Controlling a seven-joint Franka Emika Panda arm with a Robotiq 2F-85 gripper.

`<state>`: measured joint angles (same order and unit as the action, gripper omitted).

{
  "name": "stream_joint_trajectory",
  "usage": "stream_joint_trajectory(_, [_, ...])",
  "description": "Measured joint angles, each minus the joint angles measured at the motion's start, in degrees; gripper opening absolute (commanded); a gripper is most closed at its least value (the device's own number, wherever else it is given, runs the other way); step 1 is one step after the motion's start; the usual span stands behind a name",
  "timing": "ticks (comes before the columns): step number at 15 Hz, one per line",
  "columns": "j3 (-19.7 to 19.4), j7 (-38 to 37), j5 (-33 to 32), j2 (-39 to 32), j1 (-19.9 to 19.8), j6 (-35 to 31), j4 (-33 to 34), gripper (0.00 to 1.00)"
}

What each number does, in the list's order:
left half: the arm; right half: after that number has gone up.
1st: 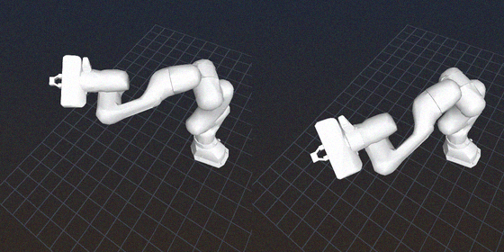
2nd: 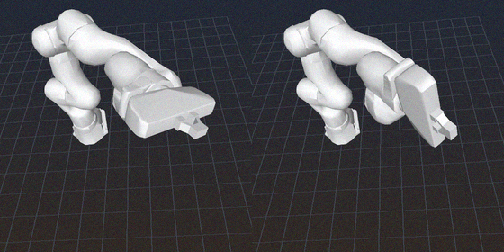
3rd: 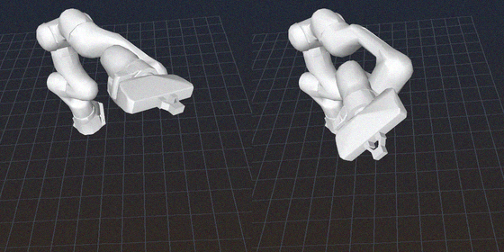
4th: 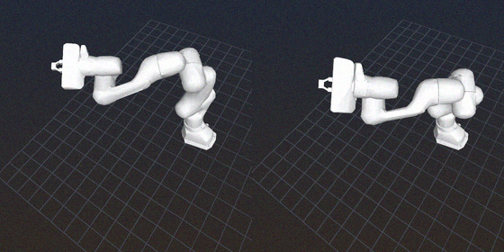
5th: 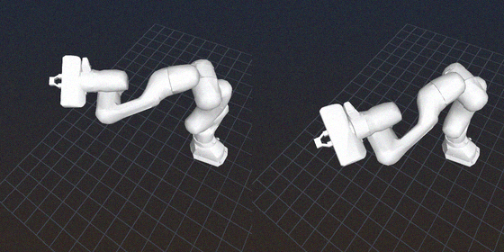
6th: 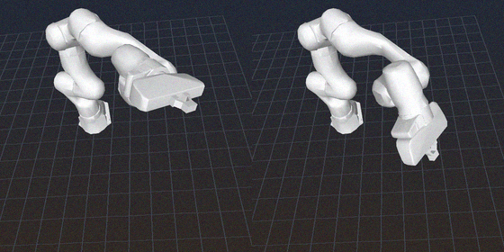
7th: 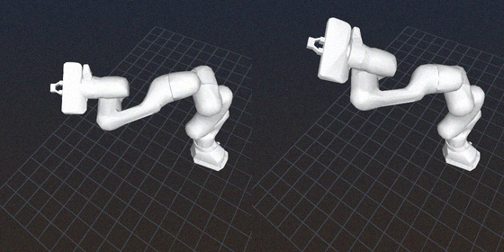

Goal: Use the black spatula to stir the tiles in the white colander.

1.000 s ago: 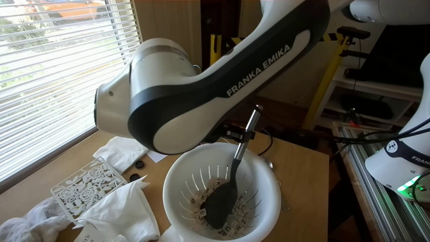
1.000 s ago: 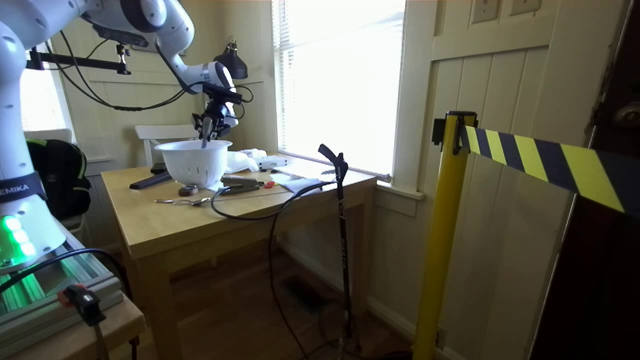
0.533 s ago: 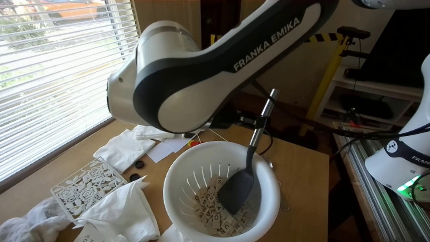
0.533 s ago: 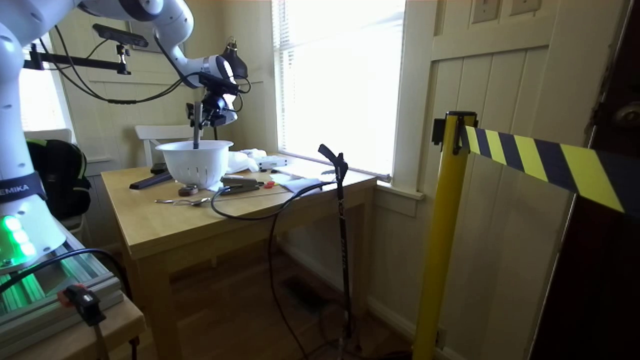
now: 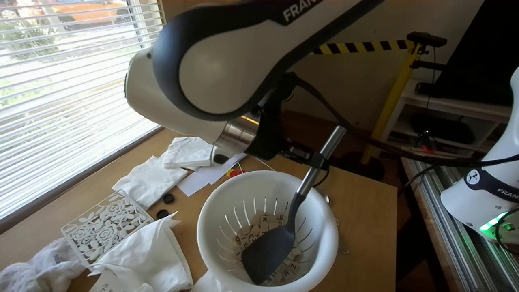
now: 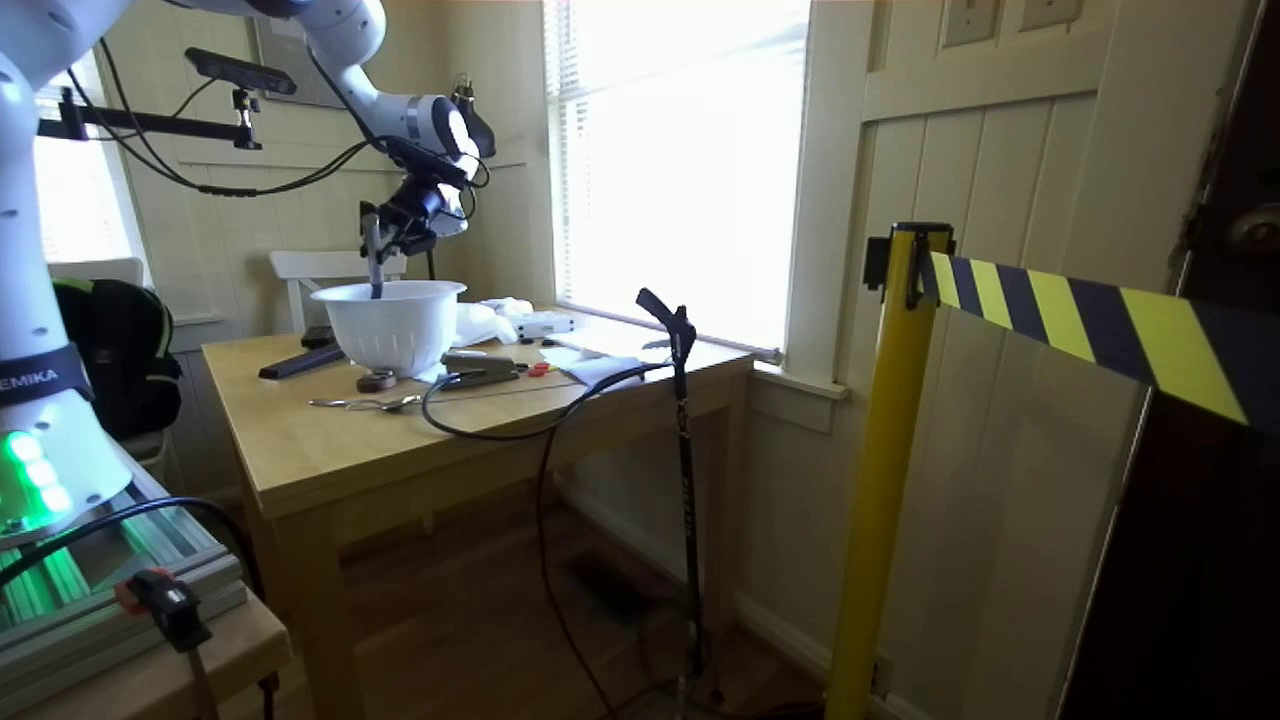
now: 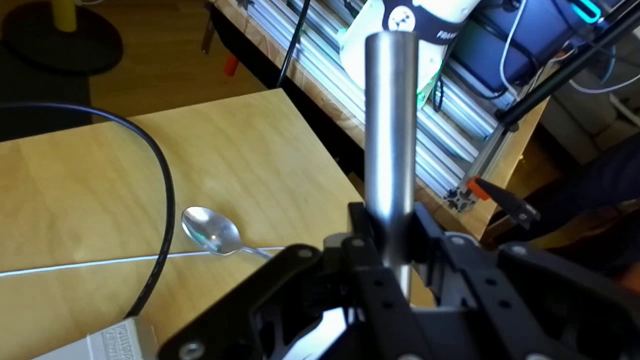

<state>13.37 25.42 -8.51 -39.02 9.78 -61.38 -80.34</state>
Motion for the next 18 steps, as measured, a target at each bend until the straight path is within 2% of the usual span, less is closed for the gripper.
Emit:
stream_joint_trajectory(3, [-0.18, -6.71, 1.57, 5.13, -0.01, -6.98, -5.31, 0.06])
stream_joint_trajectory(10, [-0.26, -22.15, 7.40, 22.80, 0.28, -21.33, -24.03, 0.06])
stream_joint_trajectory(14, [-0.41, -29.24, 7.14, 33.01, 0.46, -25.25, -33.39, 0.06])
stream_joint_trajectory(18, [-1.93, -32.80, 3.01, 40.33, 0.13, -34.40, -41.09, 0.06])
